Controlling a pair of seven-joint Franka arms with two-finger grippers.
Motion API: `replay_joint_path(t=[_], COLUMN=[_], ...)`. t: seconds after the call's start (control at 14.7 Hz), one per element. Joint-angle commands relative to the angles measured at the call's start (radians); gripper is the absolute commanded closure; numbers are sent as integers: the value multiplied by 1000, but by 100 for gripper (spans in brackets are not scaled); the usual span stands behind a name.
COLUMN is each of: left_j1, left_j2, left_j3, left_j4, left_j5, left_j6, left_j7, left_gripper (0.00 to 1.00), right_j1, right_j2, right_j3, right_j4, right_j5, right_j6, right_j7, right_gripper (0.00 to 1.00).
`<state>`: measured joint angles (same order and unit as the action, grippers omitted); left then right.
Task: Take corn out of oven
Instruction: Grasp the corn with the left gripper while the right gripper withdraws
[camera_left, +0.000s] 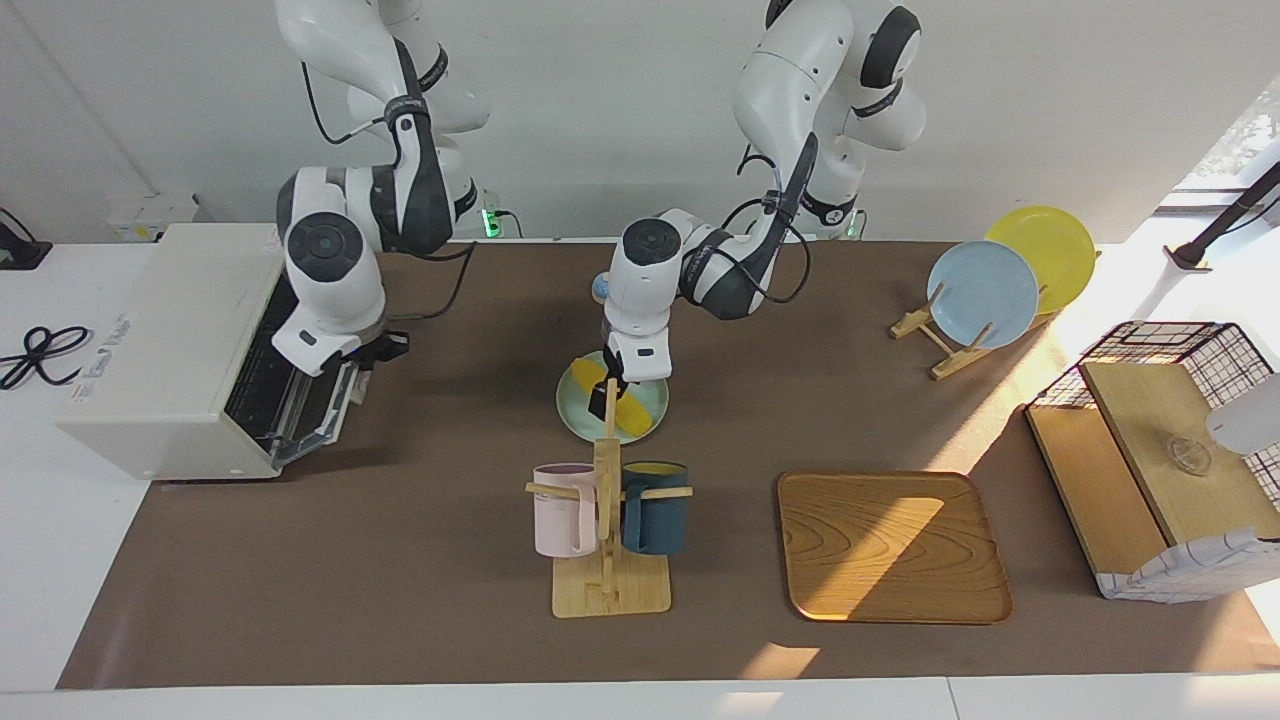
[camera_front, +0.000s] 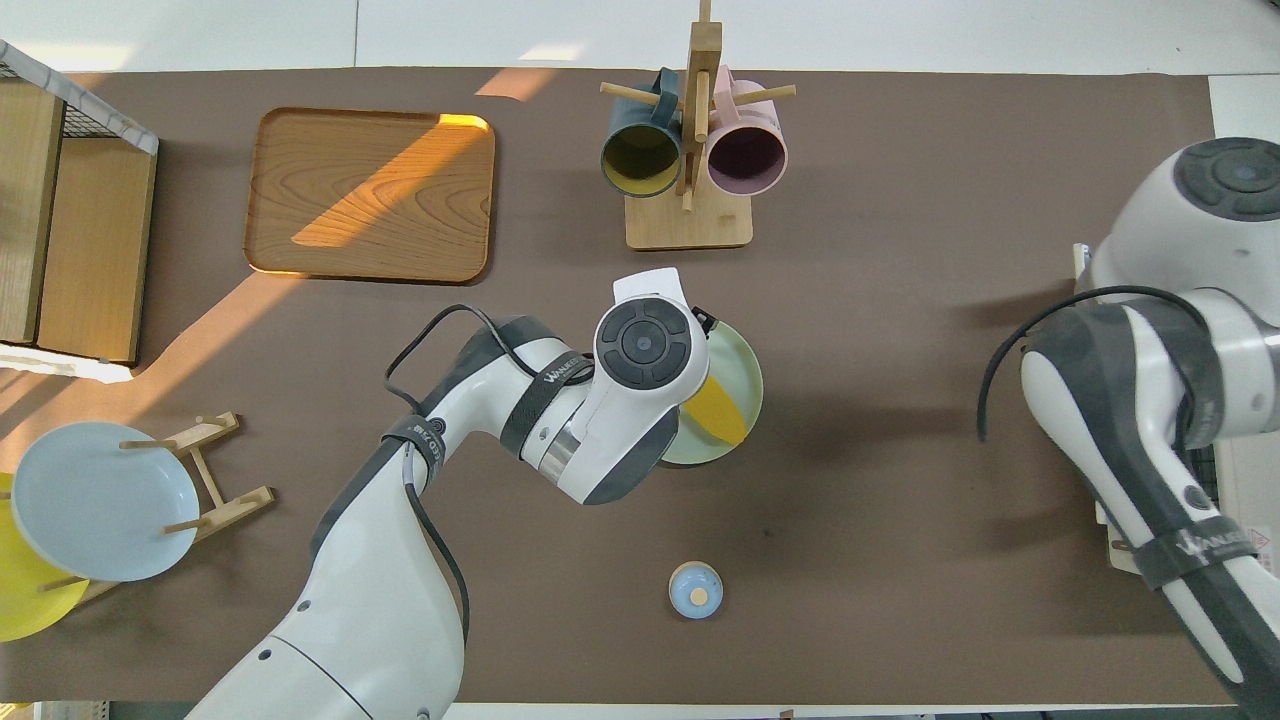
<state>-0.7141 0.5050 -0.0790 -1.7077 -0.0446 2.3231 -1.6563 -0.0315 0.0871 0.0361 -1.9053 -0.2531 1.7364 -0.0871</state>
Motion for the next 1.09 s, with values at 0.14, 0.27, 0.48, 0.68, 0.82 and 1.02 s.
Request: replay_joint_path(t=[0.14, 0.27, 0.48, 0.68, 0.82, 1.02], left_j1=[-15, -13, 1, 18, 48, 166], left_j2=[-5, -5, -5, -28, -84, -155], left_j3=[12, 12, 12, 24, 28, 28], left_j4=[-13, -3, 29, 34, 31, 33], left_j5=[25, 31, 52, 67, 75, 75], left_j6=[24, 25, 9, -36, -91, -169], left_j7=[-31, -24, -14, 19, 134, 399], left_gripper=[41, 91, 100, 100, 100, 100], right_j1=[-93, -107, -131, -137, -136, -136], right_j2=[-13, -24, -27, -29, -29, -39], right_j3=[-10, -8, -10, -8, -7, -5], right_j4=[32, 34, 34, 55, 97, 167], right_j5=[-41, -40, -34, -23, 26, 93], right_j6=[-18, -20, -18, -34, -73, -135], right_j7=[-128, -151, -180, -187, -186, -187], right_gripper=[100, 100, 100, 84, 30, 0])
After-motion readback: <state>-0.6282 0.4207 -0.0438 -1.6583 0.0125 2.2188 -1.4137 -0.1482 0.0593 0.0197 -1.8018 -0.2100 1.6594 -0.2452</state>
